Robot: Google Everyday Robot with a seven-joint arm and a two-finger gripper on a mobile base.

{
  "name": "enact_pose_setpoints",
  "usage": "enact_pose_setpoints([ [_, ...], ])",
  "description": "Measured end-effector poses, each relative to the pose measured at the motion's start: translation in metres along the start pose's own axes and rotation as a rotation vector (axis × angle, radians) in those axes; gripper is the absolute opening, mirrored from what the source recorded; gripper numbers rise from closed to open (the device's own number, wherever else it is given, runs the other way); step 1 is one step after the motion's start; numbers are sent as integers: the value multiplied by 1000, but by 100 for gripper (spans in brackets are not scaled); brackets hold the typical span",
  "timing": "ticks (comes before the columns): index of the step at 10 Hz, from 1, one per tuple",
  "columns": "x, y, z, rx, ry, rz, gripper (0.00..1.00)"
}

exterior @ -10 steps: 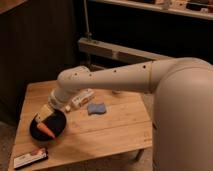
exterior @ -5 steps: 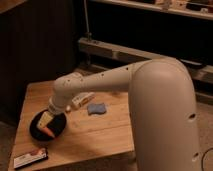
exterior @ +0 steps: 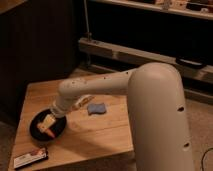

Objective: Place the pepper on the white sponge

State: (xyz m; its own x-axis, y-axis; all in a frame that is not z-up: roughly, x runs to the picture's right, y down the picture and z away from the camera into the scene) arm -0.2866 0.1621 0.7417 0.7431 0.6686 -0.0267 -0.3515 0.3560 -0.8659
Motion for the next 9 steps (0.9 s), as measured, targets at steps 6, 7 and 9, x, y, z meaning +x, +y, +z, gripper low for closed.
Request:
enact_pose_setpoints([
  [6,-3,3,39,-75,23,-11,80],
  [7,-5,2,43,-80,27,-15,80],
  [9,-11,5,56,-82,65,-42,80],
])
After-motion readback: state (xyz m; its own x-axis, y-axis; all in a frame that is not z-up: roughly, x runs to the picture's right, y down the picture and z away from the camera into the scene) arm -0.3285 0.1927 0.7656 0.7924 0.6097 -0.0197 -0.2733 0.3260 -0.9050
